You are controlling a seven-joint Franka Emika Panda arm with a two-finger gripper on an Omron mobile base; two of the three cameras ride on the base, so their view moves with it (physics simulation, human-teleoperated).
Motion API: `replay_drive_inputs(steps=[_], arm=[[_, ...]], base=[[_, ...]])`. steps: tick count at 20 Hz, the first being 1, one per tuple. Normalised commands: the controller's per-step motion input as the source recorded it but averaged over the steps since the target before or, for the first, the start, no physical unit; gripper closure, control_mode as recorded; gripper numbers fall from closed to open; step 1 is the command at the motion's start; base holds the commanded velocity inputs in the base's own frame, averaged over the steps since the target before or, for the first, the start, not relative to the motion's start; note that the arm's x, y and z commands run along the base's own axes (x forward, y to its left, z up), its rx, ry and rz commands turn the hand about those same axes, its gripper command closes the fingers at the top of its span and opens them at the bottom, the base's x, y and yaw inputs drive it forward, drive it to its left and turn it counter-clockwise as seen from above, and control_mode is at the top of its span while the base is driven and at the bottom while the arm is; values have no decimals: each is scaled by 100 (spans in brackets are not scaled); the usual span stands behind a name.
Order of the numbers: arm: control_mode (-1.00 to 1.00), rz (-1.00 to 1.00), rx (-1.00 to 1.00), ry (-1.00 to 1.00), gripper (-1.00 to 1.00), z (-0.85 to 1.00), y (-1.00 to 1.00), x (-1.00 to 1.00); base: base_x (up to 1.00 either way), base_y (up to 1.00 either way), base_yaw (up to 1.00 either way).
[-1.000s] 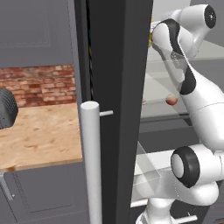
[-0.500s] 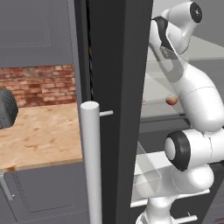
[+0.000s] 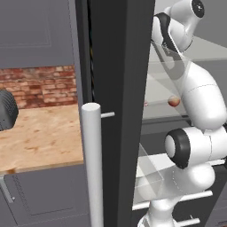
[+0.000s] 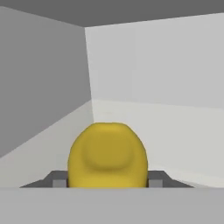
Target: Place the mustard and ketchup from the counter to the top shelf of the fridge. If the existing items in the fridge are on the top shelf, move them to other shelves.
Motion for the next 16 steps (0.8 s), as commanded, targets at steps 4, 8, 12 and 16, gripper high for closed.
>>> replay_drive_inputs(steps=[4,8,12,16], arm=[[-100,0,0,-2,-100,0,0,0],[-100,0,0,-12,-100,1,0,-5],[-100,-1,0,-19,-100,9,0,-16],[-100,-4,0,-23,-100,2,-1,-54]], base=[[0,0,0],[0,0,0],[0,0,0],[0,0,0]])
